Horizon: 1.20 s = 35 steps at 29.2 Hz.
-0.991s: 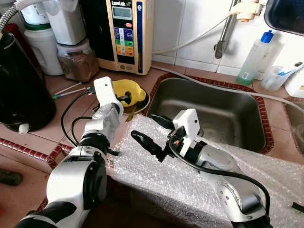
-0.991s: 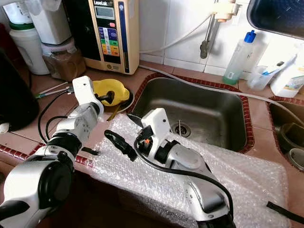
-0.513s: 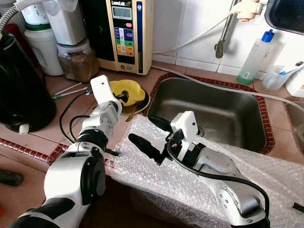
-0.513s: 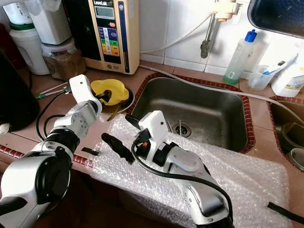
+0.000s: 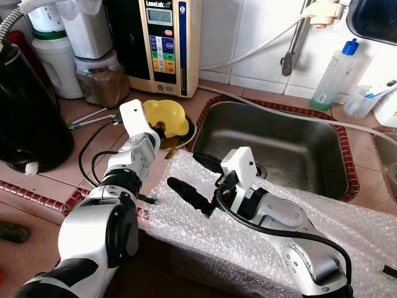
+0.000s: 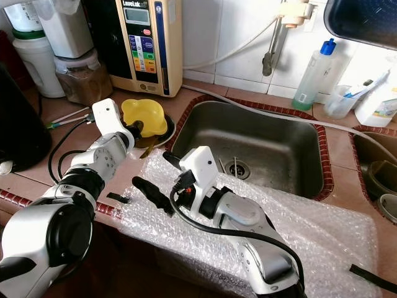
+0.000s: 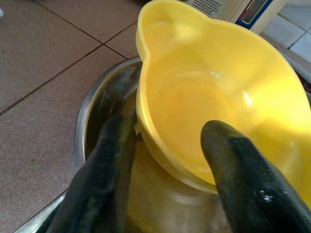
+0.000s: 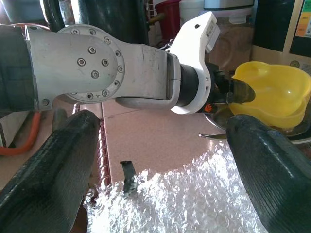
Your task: Kitchen organization
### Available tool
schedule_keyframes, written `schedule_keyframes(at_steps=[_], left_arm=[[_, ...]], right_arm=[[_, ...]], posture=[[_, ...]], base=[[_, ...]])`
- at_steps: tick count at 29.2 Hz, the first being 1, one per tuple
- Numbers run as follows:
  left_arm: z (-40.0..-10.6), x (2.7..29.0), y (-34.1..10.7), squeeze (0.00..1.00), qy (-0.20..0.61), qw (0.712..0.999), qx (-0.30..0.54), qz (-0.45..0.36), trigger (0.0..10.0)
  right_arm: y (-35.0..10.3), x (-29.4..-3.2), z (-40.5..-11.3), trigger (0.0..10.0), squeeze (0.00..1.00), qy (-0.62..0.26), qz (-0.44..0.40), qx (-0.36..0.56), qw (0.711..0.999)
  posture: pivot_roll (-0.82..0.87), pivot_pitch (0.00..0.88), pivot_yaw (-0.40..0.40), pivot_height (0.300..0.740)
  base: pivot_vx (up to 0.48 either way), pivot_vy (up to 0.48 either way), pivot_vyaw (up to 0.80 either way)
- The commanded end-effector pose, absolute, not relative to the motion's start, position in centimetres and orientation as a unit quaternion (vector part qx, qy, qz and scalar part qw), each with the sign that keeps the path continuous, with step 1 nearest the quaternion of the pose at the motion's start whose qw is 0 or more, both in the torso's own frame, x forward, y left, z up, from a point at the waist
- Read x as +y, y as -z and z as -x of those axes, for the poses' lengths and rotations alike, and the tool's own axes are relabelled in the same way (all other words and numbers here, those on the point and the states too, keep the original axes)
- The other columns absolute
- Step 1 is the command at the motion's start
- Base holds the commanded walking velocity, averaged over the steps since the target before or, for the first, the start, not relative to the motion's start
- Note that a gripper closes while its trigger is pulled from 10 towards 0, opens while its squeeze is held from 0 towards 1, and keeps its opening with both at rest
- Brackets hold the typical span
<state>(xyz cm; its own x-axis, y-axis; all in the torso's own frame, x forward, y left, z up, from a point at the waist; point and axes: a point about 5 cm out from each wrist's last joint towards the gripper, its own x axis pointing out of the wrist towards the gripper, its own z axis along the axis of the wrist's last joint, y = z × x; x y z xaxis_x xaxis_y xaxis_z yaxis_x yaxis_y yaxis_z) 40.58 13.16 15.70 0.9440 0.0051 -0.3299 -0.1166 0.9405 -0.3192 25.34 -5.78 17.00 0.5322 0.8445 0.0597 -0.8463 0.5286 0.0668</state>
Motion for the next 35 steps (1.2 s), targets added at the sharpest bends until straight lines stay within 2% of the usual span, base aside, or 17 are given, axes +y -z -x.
schedule_keyframes(at_steps=[1,19,23,27,35], left_arm=[[-40.7,12.9,-16.0,0.00,-0.025,0.973,0.161,0.162,0.0],[-40.7,13.4,-16.1,0.00,-0.025,0.980,0.123,0.157,0.0],[-40.7,13.4,-16.3,0.00,-0.023,0.979,0.098,0.177,0.0],[-40.8,13.2,-17.4,0.00,-0.018,0.969,0.046,0.242,0.0],[-40.6,13.0,-17.1,0.00,-0.005,0.969,0.035,0.246,0.0]], right_arm=[[-17.1,-5.7,-25.4,10.0,0.00,-0.487,-0.039,-0.012,0.872],[-16.9,-5.6,-25.8,10.0,0.00,-0.483,-0.037,-0.007,0.875],[-16.9,-5.6,-25.9,10.0,0.00,-0.481,-0.040,-0.006,0.876],[-16.7,-5.7,-26.0,10.0,0.00,-0.482,-0.040,-0.002,0.875],[-16.6,-6.0,-26.8,10.0,0.00,-0.471,-0.040,-0.004,0.881]], posture=[[0.03,0.000,0.033,0.740],[0.03,0.000,0.027,0.740],[0.03,0.000,0.019,0.740],[0.03,0.000,0.001,0.740],[0.03,0.000,-0.002,0.740]], base=[[0.000,0.000,0.00],[0.000,0.000,0.00],[0.000,0.000,0.00],[0.000,0.000,0.00],[0.000,0.000,0.00]])
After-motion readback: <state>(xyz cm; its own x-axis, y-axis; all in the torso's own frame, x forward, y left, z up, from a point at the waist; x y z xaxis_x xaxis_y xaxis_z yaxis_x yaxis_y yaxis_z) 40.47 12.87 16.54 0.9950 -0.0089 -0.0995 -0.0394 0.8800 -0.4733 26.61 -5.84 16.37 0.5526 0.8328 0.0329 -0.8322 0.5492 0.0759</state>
